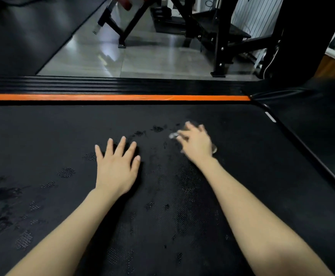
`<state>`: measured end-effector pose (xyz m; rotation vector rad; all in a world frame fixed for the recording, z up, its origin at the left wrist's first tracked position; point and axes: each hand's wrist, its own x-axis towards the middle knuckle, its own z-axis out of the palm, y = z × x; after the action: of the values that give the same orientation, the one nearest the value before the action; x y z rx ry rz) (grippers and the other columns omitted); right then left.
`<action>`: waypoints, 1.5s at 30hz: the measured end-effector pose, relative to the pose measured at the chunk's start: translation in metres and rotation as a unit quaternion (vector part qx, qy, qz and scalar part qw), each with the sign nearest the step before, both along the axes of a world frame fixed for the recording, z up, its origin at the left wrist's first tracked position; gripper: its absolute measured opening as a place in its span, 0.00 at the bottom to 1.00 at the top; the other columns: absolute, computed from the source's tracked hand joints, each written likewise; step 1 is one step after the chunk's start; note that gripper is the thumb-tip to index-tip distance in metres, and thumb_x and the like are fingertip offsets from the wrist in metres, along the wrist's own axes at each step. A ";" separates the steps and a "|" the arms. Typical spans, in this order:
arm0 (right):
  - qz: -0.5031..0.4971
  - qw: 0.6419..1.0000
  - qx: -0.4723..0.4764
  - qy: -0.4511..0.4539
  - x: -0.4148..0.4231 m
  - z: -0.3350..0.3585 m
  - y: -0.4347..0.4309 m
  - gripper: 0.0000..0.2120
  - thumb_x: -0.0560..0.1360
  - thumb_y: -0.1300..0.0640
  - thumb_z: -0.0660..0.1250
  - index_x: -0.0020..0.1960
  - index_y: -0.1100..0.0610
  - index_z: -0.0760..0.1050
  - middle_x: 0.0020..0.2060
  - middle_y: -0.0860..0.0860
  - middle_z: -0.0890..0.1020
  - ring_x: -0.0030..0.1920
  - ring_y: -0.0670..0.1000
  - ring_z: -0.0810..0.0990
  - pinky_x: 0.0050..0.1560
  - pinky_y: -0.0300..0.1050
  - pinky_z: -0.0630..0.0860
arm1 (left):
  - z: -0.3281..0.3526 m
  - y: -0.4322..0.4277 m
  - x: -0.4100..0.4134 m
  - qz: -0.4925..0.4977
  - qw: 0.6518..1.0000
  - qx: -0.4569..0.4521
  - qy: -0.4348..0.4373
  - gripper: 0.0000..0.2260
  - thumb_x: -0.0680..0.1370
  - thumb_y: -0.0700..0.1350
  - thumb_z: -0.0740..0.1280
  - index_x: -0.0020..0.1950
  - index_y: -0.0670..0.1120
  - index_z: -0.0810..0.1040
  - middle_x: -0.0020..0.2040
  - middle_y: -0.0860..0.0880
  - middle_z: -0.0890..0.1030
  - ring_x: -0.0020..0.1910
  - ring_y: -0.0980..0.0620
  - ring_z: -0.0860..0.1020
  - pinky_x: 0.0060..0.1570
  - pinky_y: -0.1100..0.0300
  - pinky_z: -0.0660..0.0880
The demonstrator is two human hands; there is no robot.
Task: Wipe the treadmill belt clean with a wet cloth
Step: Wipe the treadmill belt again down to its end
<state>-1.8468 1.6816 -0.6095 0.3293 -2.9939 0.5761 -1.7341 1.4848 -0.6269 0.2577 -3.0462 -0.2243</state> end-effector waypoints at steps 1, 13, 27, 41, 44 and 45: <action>0.074 0.997 -0.008 0.004 0.018 -0.002 -0.007 0.16 0.79 0.50 0.61 0.65 0.49 0.75 0.72 0.48 0.66 0.72 0.56 0.61 0.73 0.43 0.50 | -0.002 -0.003 -0.009 0.011 1.000 -0.005 -0.011 0.26 0.80 0.59 0.42 0.77 0.54 0.55 0.78 0.49 0.52 0.77 0.41 0.47 0.72 0.39 0.40; -0.077 0.997 -0.001 0.026 -0.077 -0.012 0.020 0.15 0.78 0.48 0.61 0.63 0.47 0.76 0.71 0.45 0.67 0.74 0.59 0.56 0.72 0.54 0.56 | -0.016 -0.005 -0.024 0.037 0.999 -0.011 -0.023 0.24 0.81 0.57 0.41 0.78 0.55 0.46 0.79 0.51 0.46 0.77 0.43 0.42 0.72 0.40 0.39; -0.056 0.998 0.029 0.029 -0.114 -0.014 0.005 0.15 0.78 0.48 0.61 0.64 0.47 0.75 0.72 0.46 0.65 0.73 0.62 0.55 0.71 0.56 0.58 | -0.019 -0.006 -0.024 0.039 0.999 -0.016 -0.010 0.33 0.72 0.60 0.29 0.77 0.57 0.45 0.79 0.52 0.47 0.77 0.44 0.43 0.73 0.42 0.40; -0.128 0.992 0.007 0.010 -0.137 -0.005 0.001 0.21 0.79 0.49 0.61 0.71 0.50 0.66 0.74 0.52 0.61 0.75 0.61 0.49 0.73 0.58 0.53 | -0.019 -0.005 -0.023 0.036 0.999 -0.015 0.010 0.33 0.72 0.60 0.30 0.77 0.57 0.47 0.78 0.50 0.50 0.77 0.43 0.45 0.72 0.41 0.40; -0.052 0.996 0.046 0.053 -0.123 -0.004 -0.061 0.20 0.79 0.47 0.59 0.69 0.51 0.70 0.74 0.54 0.62 0.73 0.63 0.53 0.71 0.61 0.55 | -0.020 -0.005 -0.023 0.036 0.999 -0.012 0.011 0.33 0.72 0.60 0.29 0.77 0.56 0.46 0.79 0.50 0.49 0.77 0.42 0.44 0.72 0.41 0.39; 0.019 0.994 0.082 0.075 -0.118 -0.007 -0.084 0.17 0.80 0.47 0.58 0.66 0.50 0.73 0.74 0.52 0.62 0.73 0.64 0.53 0.70 0.62 0.54 | -0.019 -0.005 -0.023 0.034 0.999 -0.011 0.014 0.33 0.72 0.60 0.29 0.77 0.56 0.45 0.79 0.50 0.48 0.77 0.42 0.44 0.72 0.41 0.39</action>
<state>-1.9649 1.5979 -0.6166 0.4199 -2.9003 0.2933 -1.7574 1.4797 -0.6464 0.3543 -3.0042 -0.1872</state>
